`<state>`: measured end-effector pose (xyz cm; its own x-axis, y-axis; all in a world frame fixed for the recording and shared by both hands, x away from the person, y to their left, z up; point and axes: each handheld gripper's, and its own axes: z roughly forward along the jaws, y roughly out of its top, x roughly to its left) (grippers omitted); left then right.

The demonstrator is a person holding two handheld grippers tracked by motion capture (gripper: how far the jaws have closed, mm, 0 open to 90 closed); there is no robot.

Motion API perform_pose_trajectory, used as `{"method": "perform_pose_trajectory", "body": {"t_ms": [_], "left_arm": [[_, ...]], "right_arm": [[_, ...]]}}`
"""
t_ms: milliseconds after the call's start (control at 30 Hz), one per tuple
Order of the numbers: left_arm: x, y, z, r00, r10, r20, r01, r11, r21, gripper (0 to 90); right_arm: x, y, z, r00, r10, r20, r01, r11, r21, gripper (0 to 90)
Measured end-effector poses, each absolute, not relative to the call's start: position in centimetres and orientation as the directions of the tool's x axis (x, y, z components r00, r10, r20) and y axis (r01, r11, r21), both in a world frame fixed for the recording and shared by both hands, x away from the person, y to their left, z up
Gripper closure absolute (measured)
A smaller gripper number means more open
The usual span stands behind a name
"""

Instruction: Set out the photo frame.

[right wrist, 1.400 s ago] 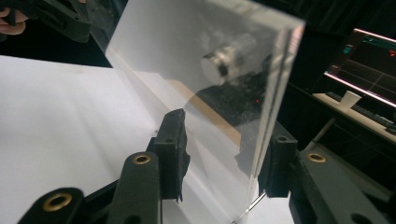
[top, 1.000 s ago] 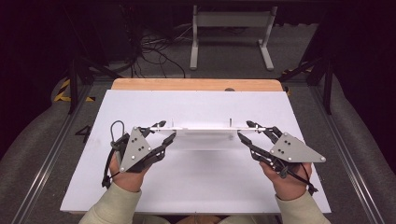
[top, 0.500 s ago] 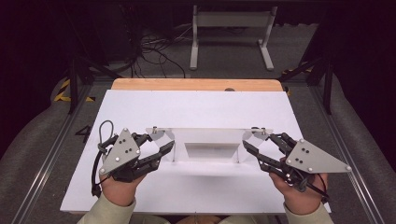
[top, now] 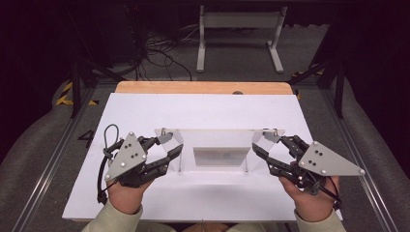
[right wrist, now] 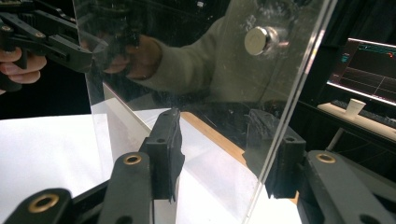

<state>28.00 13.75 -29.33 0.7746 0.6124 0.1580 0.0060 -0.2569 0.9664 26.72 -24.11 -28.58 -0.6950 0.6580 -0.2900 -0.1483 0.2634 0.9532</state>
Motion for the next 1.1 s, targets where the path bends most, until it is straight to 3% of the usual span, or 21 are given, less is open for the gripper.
{"method": "perform_pose_trajectory", "body": {"t_ms": [367,500,1100], "left_arm": [[28.9,14.7,-30.4,0.744,0.656,0.129,0.042,-0.238,0.97,45.4],[29.3,15.2,-30.9,0.739,0.662,0.122,0.065,-0.251,0.966,44.1],[30.6,17.4,-34.3,0.709,0.7,0.085,0.185,-0.301,0.935,38.4]], "right_arm": [[28.2,-24.2,-29.1,-0.694,0.66,-0.29,-0.183,0.227,0.956,51.1],[29.1,-24.1,-29.5,-0.683,0.67,-0.291,-0.169,0.242,0.955,45.9],[33.1,-24.3,-30.8,-0.692,0.687,-0.222,-0.095,0.218,0.971,46.6]]}}
